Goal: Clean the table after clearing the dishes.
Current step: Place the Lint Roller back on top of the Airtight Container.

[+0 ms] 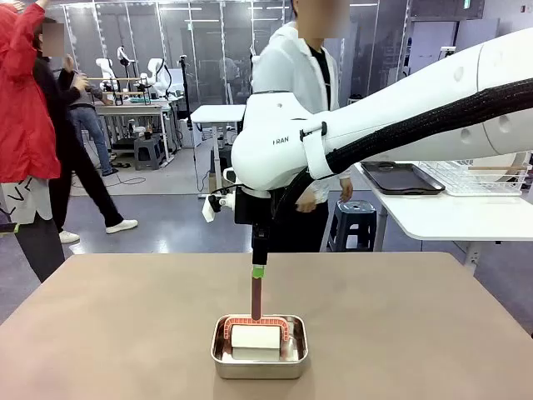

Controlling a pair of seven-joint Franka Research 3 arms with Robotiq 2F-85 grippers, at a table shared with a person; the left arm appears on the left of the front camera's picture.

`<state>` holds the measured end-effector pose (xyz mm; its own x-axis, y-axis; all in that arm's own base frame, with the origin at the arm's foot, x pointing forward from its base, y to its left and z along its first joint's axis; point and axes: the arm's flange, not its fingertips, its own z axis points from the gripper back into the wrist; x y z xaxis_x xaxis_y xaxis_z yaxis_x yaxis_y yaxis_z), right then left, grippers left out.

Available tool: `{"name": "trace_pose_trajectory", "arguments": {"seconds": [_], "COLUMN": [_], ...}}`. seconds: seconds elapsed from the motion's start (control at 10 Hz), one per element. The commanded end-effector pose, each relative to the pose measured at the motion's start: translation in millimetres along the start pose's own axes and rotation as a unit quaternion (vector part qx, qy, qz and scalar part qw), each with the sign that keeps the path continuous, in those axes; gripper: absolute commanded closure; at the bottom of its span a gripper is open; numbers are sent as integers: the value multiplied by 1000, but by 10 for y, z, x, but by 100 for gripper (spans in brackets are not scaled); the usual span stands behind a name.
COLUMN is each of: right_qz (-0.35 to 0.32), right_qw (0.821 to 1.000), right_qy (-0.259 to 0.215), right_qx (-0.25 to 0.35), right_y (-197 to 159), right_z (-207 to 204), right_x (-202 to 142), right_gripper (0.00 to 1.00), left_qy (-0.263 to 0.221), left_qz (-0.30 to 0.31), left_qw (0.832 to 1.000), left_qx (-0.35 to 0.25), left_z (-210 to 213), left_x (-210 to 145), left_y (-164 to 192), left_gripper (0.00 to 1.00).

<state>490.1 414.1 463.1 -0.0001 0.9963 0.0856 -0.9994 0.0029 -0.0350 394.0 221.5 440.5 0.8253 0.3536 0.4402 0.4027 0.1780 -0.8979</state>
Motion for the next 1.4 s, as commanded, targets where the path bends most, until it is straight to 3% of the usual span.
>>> {"name": "trace_pose_trajectory", "arguments": {"seconds": [0.0, 0.7, 0.8, 1.0, 1.1, 1.3], "right_qz": [-1, 0, -42, -119, -157, -257], "right_qw": [1000, 1000, 997, 974, 954, 881], "right_qy": [-2, -1, -55, -150, -208, -324], "right_qx": [2, -1, 44, 120, 151, 229], "right_y": [16, -3, -38, -109, -171, -251], "right_z": [6, 8, 200, 482, 634, 894], "right_x": [5, 2, -74, -384, -690, -1601], "right_gripper": [0, 0, 0, 0, 0, 0], "left_qy": [0, 0, 0, 0, 0, 0], "left_qz": [0, 0, 0, 0, 0, 0], "left_qw": [1000, 1000, 1000, 1000, 1000, 1000], "left_qx": [0, 0, 0, 0, 0, 0], "left_z": [12, 12, 12, 12, 12, 12], "left_x": [-30, -30, -30, -30, -30, -30], "left_y": [-31, -31, -31, -31, -31, -31], "left_gripper": [0, 0, 0, 0, 0, 0]}}
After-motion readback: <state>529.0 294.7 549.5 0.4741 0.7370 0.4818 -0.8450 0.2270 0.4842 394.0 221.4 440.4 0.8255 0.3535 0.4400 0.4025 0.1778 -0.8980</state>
